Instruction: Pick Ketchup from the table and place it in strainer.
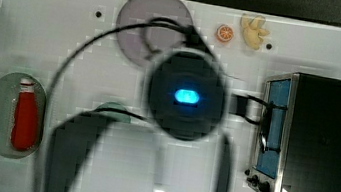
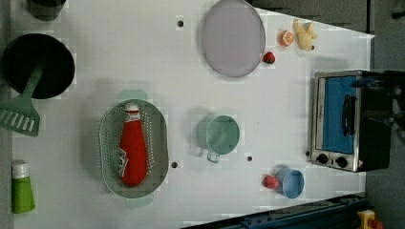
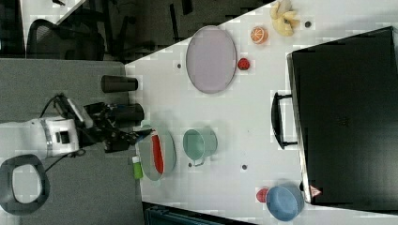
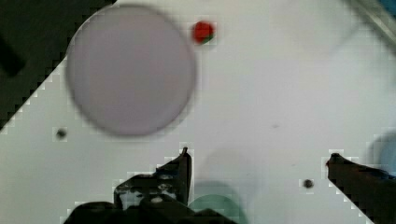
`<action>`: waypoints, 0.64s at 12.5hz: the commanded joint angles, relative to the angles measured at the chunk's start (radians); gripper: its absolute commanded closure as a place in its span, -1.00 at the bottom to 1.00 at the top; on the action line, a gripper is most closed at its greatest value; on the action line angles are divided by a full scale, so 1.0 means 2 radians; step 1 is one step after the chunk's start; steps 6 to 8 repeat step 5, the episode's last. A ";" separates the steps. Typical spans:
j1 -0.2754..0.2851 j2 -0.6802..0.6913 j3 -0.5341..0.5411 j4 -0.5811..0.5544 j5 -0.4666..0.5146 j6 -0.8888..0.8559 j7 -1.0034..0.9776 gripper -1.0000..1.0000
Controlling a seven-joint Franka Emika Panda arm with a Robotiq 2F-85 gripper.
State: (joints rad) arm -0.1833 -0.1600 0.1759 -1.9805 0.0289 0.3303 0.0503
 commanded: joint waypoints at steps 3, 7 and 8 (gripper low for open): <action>-0.009 -0.007 -0.023 0.023 0.001 -0.036 0.014 -1.00; -0.007 -0.002 -0.017 0.035 0.001 -0.053 0.014 -1.00; -0.007 -0.002 -0.017 0.035 0.001 -0.053 0.014 -1.00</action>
